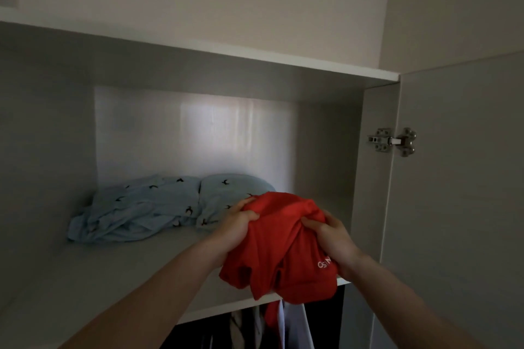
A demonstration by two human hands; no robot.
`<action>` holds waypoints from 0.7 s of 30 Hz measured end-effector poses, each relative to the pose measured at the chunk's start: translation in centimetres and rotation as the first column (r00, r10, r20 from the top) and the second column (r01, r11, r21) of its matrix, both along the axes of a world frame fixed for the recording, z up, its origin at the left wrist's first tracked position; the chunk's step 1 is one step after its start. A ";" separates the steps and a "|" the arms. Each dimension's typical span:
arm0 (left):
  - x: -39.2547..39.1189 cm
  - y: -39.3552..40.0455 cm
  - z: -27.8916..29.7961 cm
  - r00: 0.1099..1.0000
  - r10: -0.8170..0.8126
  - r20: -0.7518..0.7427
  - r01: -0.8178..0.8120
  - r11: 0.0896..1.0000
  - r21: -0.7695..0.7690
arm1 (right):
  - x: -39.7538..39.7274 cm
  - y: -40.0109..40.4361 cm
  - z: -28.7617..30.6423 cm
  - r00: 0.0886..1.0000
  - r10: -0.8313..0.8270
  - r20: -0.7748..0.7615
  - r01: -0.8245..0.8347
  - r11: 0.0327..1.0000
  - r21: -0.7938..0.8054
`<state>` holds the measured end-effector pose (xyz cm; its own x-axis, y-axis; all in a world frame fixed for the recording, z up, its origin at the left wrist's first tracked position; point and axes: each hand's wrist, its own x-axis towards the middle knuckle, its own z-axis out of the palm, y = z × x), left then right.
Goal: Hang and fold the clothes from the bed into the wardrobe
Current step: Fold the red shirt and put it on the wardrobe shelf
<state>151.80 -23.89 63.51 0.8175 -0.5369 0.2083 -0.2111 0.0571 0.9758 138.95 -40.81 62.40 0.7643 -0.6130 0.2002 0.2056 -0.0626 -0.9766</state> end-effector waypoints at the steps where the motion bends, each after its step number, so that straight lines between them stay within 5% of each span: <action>1: 0.5 -0.4 0.1 1.000 -0.003 -0.006 0.003 1.000 -0.004 | 0.4 -0.3 0.2 1.000 -0.003 0.001 0.003 1.000 -0.011; 10: 3.9 -6.5 0.4 0.999 -0.034 -0.032 0.036 0.997 0.062 | 4.2 -5.4 1.3 0.996 -0.048 -0.072 0.045 0.998 -0.049; 13: 5.2 -7.6 -1.5 0.982 -0.112 0.149 0.056 0.941 0.334 | 5.3 -7.2 -0.3 0.975 -0.139 -0.173 0.116 0.984 -0.138; 17: 7.9 -6.8 -5.4 0.878 -0.357 0.319 0.049 0.730 0.682 | 5.2 -7.6 -4.0 0.831 -0.274 -0.484 0.114 0.935 -0.335; 19: 9.1 -6.0 -5.9 0.881 -0.335 0.333 0.028 0.741 0.671 | 5.1 -7.0 -4.8 0.750 -0.412 -0.518 0.119 0.854 -0.507; 21: 9.6 -5.2 -6.4 0.915 -0.255 0.312 0.002 0.776 0.630 | 4.9 -5.3 -5.0 0.706 -0.593 -0.387 0.109 0.631 -0.768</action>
